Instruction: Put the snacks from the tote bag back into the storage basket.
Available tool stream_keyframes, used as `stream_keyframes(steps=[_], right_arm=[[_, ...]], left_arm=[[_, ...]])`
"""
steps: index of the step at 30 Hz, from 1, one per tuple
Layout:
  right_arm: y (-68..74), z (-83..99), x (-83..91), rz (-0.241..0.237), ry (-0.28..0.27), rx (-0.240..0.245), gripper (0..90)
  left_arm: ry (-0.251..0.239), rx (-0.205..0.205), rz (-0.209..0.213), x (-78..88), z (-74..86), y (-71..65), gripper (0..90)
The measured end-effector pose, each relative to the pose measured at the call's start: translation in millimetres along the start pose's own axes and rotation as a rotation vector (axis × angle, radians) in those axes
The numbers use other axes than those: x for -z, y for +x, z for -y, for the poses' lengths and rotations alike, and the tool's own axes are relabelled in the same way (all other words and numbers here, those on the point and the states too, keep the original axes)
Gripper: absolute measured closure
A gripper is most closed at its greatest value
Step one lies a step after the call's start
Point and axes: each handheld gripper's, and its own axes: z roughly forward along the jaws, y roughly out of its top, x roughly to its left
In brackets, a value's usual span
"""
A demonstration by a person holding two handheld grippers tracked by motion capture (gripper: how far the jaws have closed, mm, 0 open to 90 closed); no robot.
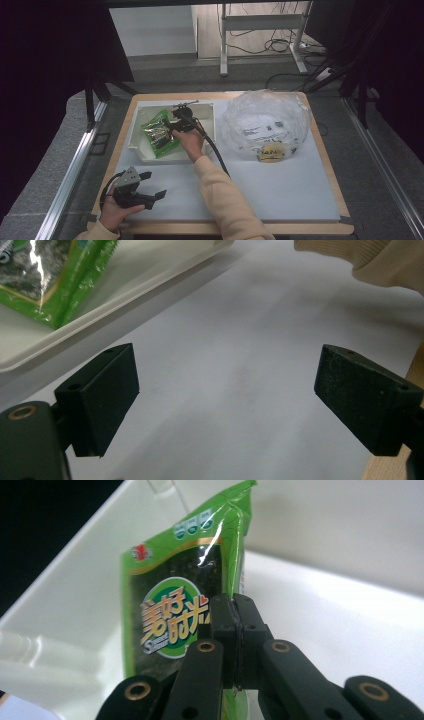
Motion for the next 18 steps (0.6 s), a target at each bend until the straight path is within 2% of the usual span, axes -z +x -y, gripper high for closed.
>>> stream_keyframes(steps=[3, 7, 11, 18], right_arm=[[-1.2, 3.7, -2.1, 0.013, 0.012, 0.004, 87.9], [-4.5, 5.0, -1.0, 0.004, 0.027, 0.001, 85.1], [-5.2, 5.6, -0.1, -0.002, 0.056, 0.011, 69.8], [-4.3, 4.2, 10.3, -0.039, 0.035, 0.021, 57.3]], left_arm=[[0.001, 0.000, 0.000, -0.1, 0.1, 0.1, 10.7], [0.002, -0.001, 0.000, -0.3, 0.1, 0.1, 10.7], [0.003, -0.003, -0.001, -0.2, 0.1, 0.2, 10.7], [0.004, -0.008, -0.004, -0.3, 0.1, 0.2, 10.7]])
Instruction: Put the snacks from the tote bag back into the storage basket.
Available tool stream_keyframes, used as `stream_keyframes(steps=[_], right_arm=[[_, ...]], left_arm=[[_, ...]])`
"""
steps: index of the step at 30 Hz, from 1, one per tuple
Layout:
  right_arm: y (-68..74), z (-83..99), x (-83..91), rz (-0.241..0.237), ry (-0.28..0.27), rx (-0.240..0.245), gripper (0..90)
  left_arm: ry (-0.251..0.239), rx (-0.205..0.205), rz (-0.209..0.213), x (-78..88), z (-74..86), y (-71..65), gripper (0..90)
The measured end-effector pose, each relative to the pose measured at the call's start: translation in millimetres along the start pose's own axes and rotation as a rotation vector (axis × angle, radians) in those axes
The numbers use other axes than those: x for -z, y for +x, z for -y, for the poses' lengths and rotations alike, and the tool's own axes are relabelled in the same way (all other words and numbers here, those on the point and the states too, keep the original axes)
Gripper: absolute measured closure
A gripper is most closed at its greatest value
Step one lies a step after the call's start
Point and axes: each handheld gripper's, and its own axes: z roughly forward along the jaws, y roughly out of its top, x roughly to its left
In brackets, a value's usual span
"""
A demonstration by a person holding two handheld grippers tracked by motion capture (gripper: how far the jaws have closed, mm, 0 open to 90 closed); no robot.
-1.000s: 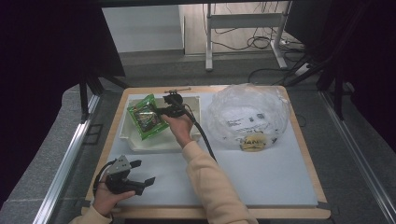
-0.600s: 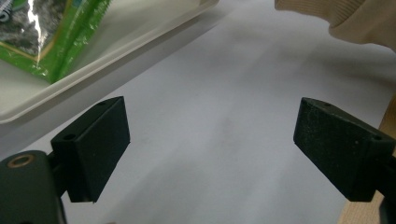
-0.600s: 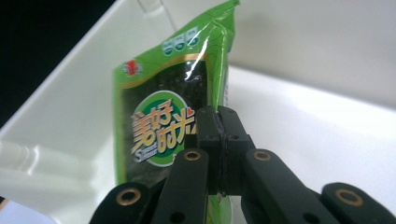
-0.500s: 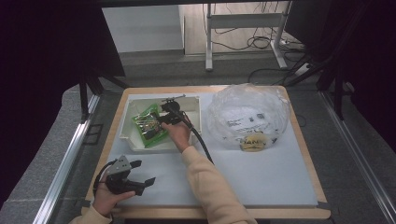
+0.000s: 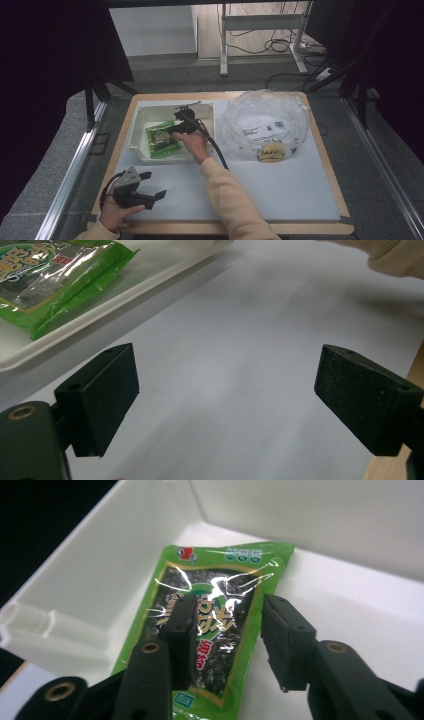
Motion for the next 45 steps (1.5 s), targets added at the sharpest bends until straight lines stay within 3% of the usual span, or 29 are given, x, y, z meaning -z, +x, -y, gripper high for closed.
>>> stream_keyframes(steps=[9, 16, 26, 35, 45], right_arm=[[11.7, -6.6, 28.4, -0.041, -0.080, 0.040, 53.7], [8.4, -5.7, 59.9, -0.038, -0.105, 0.119, 53.8], [-13.1, 11.9, 115.7, -0.029, -0.155, 0.178, 53.0], [-41.1, 43.8, 175.6, 0.024, -0.202, 0.215, 52.3], [-61.3, 79.5, 213.5, 0.061, -0.212, 0.214, 50.7]], left_arm=[[0.002, -0.001, -0.003, -0.1, 0.1, -0.2, 10.7], [0.010, -0.006, -0.008, -0.1, 0.0, 0.8, 10.7], [0.009, -0.001, -0.029, -0.1, 0.3, 1.6, 10.7], [0.009, 0.003, -0.048, -1.8, 0.2, 0.5, 10.6], [0.014, -0.003, -0.060, -3.2, 0.3, 0.2, 10.6]])
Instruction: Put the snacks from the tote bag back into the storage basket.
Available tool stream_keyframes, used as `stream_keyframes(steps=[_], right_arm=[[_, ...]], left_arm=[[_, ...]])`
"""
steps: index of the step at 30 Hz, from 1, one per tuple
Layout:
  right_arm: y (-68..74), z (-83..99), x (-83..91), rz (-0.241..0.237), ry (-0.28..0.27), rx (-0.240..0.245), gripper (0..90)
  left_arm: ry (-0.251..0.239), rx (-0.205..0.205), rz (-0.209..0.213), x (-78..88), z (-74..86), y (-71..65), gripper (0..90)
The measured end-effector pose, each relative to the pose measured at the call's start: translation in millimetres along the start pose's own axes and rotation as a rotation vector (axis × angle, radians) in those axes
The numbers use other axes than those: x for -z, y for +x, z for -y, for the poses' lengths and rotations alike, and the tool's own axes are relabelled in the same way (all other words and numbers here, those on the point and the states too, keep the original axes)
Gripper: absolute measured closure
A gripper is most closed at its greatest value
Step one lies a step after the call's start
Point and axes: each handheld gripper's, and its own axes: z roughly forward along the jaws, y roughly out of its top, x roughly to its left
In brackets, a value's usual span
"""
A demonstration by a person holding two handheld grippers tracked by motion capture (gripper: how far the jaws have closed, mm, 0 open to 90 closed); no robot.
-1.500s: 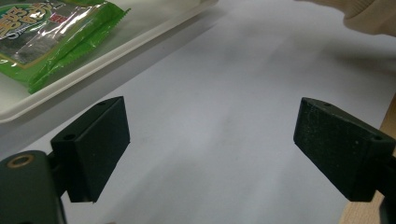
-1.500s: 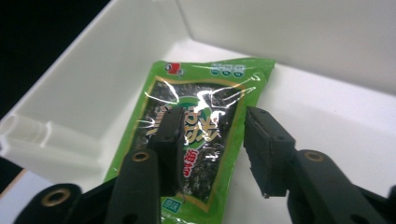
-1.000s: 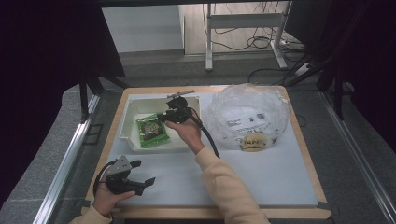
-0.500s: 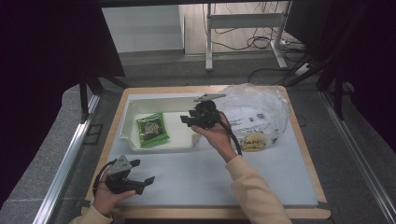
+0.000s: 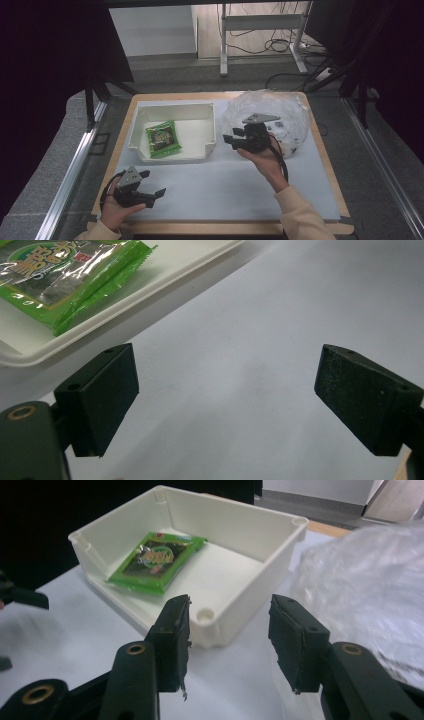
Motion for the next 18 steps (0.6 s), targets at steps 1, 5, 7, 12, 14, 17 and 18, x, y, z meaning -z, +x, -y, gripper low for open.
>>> stream_keyframes(steps=[1, 5, 7, 12, 14, 17, 18], right_arm=[[-0.5, 3.2, 3.9, 0.003, 0.003, 0.002, 50.2], [-1.2, 18.7, 19.9, 0.016, 0.004, 0.005, 48.7], [-1.6, 28.3, 27.1, 0.017, 0.003, -0.001, 47.6], [-0.9, 57.4, 38.1, 0.019, 0.032, 0.000, 45.7], [0.1, 66.6, 40.7, 0.025, 0.041, 0.006, 45.5], [0.0, 81.8, 42.6, 0.023, 0.055, -0.001, 45.4], [-0.2, 84.5, 42.4, 0.029, 0.059, 0.001, 45.4]], left_arm=[[0.002, -0.002, 0.000, -0.1, 0.0, -0.2, 10.6], [0.006, -0.004, -0.001, -0.6, 0.1, -1.0, 10.6], [0.006, -0.006, -0.003, -0.7, 0.1, -1.3, 10.6], [0.006, -0.007, -0.002, -0.5, 0.2, -1.4, 10.6], [0.002, -0.008, -0.002, 0.2, 0.3, -1.4, 10.6], [0.000, -0.008, -0.001, 0.9, 0.5, -1.1, 10.6], [0.000, -0.008, -0.001, 0.8, 0.5, -1.1, 10.6]])
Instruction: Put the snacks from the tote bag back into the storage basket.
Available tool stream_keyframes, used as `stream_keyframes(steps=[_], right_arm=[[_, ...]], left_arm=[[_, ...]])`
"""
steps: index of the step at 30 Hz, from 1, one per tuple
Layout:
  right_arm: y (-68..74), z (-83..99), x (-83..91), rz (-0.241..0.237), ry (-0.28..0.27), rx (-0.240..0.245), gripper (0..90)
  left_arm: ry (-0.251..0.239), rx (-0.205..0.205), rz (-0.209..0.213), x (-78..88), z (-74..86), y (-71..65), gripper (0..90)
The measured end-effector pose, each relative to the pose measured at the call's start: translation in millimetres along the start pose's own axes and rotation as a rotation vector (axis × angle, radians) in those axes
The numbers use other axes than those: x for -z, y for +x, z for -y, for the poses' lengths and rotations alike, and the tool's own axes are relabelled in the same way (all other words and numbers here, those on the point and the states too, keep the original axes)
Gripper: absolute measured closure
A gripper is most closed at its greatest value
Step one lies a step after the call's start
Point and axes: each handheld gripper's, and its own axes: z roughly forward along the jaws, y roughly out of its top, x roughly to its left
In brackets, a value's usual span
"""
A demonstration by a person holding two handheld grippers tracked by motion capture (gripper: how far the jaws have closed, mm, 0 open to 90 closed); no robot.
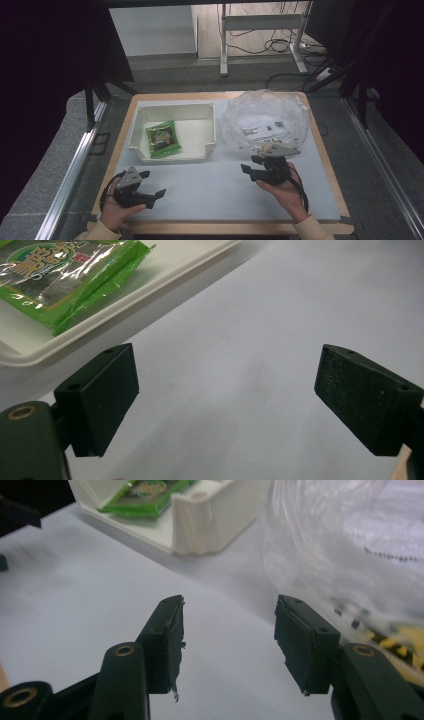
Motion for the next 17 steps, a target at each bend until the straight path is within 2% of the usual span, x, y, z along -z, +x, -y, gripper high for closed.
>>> stream_keyframes(steps=[3, 11, 17], right_arm=[[-1.8, 6.1, -2.1, 0.012, 0.008, -0.005, 45.2], [1.9, 7.7, -8.4, 0.005, 0.023, 0.009, 43.4], [1.9, 8.7, -9.6, 0.018, 0.022, 0.012, 41.7]], left_arm=[[0.003, -0.003, 0.001, -0.6, -0.1, -0.5, 10.6], [0.006, -0.007, 0.003, -1.1, 0.0, -0.6, 10.6], [0.005, -0.007, 0.005, -0.9, -0.1, -0.2, 10.6]])
